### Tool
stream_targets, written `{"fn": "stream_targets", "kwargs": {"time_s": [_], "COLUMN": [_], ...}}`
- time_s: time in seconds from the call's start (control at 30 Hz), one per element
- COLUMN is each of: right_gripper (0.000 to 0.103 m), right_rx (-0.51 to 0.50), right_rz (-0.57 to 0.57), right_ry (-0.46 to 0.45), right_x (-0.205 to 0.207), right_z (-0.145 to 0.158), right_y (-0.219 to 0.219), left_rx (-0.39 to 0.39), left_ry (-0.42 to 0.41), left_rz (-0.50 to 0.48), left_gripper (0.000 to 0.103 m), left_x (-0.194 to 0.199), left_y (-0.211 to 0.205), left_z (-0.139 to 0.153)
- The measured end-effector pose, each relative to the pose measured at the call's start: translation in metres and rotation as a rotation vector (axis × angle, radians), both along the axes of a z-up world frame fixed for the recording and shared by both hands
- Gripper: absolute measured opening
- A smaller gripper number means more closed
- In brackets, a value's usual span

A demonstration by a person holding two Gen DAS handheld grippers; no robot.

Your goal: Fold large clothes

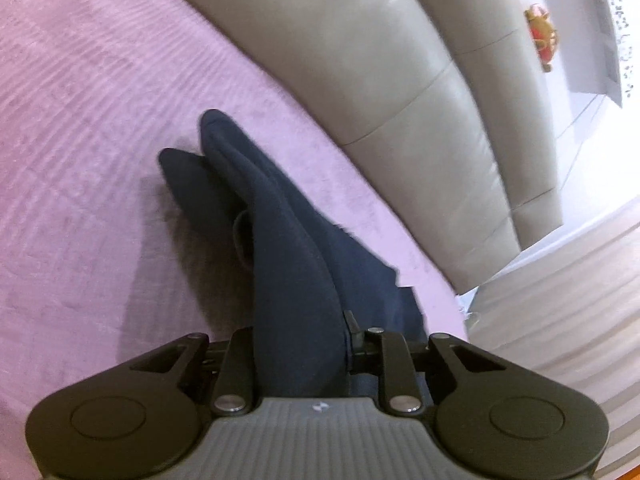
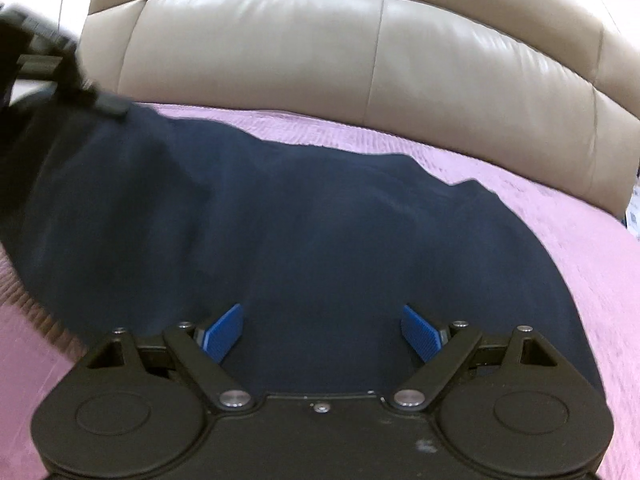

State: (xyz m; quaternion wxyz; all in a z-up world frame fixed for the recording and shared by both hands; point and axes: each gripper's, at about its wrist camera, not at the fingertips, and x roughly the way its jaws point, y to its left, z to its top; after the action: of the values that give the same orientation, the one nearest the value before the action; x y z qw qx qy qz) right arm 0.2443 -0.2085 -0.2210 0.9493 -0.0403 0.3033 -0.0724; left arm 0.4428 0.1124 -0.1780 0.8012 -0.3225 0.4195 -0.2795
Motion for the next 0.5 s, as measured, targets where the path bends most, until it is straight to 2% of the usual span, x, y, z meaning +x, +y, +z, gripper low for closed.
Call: {"fn": "stream_targets", "kwargs": {"time_s": [0.17, 0.27, 0.4, 0.5], "right_gripper": [0.102, 0.102, 0.102, 0.102], "right_rx": [0.002, 0.007, 0.012, 0.121], "right_rz": [0.019, 0.03, 0.051, 0.104], "right_ry": [0.003, 0.0, -0.013, -0.004], "right_x": [-0.004, -0.008, -0.014, -0.032], "right_z": [0.002, 0.002, 0.004, 0.017], "right_y": [-0.002, -0.003, -0.003, -0.024], "left_rx": [-0.011, -0.06, 0.056, 0.099], "left_ry": [-0.078, -0.114, -0.217, -0.247], "left_rz": [-0.002, -0.009, -0.066, -0.087], "left_gripper": [0.024, 0.024, 0.024, 0.024], "left_x": [-0.016, -0.029, -0.044, -0.05], "left_y": [-0.034, -0.066, -0.121, -0.152], "left_z": [0.021, 0.03, 0.041, 0.038]}}
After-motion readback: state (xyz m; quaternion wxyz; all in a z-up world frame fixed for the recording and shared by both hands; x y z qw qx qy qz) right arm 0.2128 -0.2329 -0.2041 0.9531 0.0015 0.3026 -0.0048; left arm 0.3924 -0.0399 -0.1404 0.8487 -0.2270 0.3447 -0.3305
